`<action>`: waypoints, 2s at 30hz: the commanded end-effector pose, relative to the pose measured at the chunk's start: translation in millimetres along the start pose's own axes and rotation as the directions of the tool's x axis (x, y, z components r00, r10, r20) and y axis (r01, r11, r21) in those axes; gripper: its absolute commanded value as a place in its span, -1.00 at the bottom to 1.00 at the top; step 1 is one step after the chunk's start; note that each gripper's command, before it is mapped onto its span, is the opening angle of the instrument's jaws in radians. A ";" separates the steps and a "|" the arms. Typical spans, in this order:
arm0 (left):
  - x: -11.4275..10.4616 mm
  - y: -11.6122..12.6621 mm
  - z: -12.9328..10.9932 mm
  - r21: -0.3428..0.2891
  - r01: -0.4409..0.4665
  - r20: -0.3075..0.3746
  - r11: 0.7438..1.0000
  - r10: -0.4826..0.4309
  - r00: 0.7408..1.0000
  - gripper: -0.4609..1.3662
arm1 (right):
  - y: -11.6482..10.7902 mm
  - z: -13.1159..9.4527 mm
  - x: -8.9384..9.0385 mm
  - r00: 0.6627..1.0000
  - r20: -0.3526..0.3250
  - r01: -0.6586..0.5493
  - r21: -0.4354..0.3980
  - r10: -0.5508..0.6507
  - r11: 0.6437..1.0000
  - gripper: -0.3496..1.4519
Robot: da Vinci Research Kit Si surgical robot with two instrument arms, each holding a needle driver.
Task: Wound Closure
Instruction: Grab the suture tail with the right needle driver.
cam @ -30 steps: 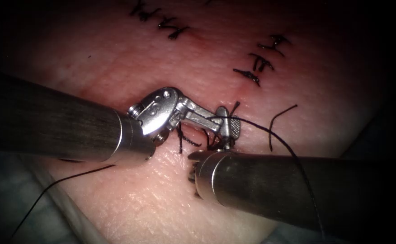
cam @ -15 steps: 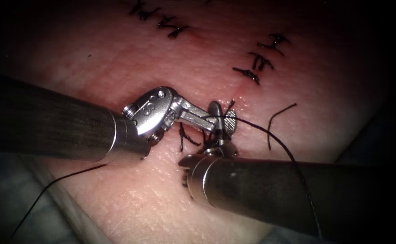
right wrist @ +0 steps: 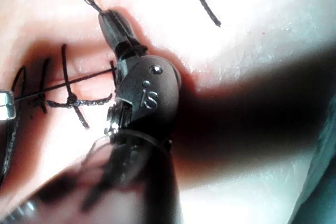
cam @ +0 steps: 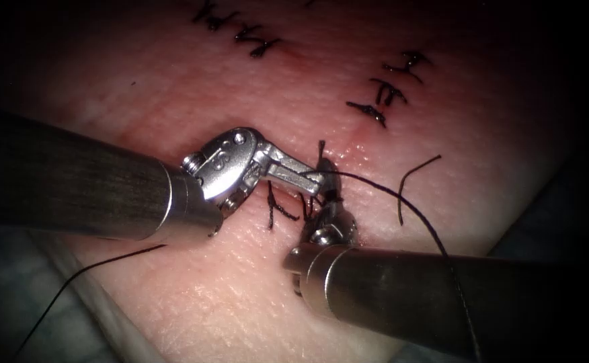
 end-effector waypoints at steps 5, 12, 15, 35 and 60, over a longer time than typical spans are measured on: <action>-0.1 -0.4 0.6 -0.014 0.001 -0.001 1.000 -0.001 1.000 -0.88 | -1.7 -2.7 0.9 1.000 -0.004 0.022 0.044 -0.022 0.999 -1.00; 0.1 -0.3 -0.7 0.006 0.011 -0.002 1.000 -0.011 1.000 -0.88 | -4.1 -5.7 2.3 0.986 -0.012 0.165 0.063 -0.165 0.984 -1.00; 0.1 -0.4 -0.7 0.008 0.015 -0.002 1.000 -0.015 1.000 -0.88 | -4.4 -5.4 2.5 0.979 -0.016 0.206 0.061 -0.205 0.977 -1.00; 0.0 0.2 -0.5 0.003 0.018 0.000 1.000 -0.018 1.000 -0.88 | -4.5 -0.1 3.9 0.954 -0.089 0.290 0.042 -0.286 0.956 0.70; -0.1 0.1 -0.2 -0.004 0.017 0.001 1.000 -0.017 1.000 -0.88 | -6.9 5.2 1.2 0.923 0.067 0.369 0.127 -0.379 0.921 0.50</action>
